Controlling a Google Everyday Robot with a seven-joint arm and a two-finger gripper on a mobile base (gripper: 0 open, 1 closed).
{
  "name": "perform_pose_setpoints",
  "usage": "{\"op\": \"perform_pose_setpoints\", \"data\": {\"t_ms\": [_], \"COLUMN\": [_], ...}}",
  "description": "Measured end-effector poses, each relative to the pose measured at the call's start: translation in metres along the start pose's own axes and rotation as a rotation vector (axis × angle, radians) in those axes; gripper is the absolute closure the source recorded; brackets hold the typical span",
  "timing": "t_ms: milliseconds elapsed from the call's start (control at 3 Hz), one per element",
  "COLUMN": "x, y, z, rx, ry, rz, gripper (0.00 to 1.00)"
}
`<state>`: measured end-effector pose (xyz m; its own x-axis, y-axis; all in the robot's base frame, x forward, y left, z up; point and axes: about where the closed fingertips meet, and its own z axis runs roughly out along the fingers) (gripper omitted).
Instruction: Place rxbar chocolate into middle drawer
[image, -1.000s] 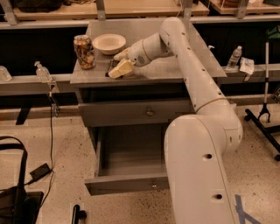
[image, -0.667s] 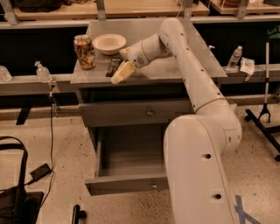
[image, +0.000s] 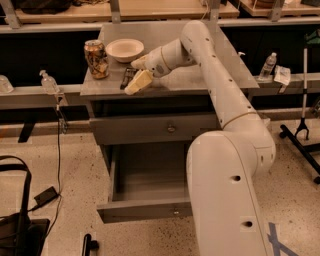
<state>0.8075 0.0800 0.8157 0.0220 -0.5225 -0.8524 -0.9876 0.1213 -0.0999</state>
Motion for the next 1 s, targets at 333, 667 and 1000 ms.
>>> {"op": "perform_pose_setpoints", "data": {"t_ms": [333,667,1000], "x": [0.0003,0.0004,-0.0017], "y": [0.0011,0.0014,0.0012], "z": [0.0047,0.0062,0.005], "rx": [-0.006,-0.008,-0.008], "ry": [0.0,0.0,0.0], "rz": [0.001,0.001,0.001], "gripper": [0.49,0.71,0.95]}}
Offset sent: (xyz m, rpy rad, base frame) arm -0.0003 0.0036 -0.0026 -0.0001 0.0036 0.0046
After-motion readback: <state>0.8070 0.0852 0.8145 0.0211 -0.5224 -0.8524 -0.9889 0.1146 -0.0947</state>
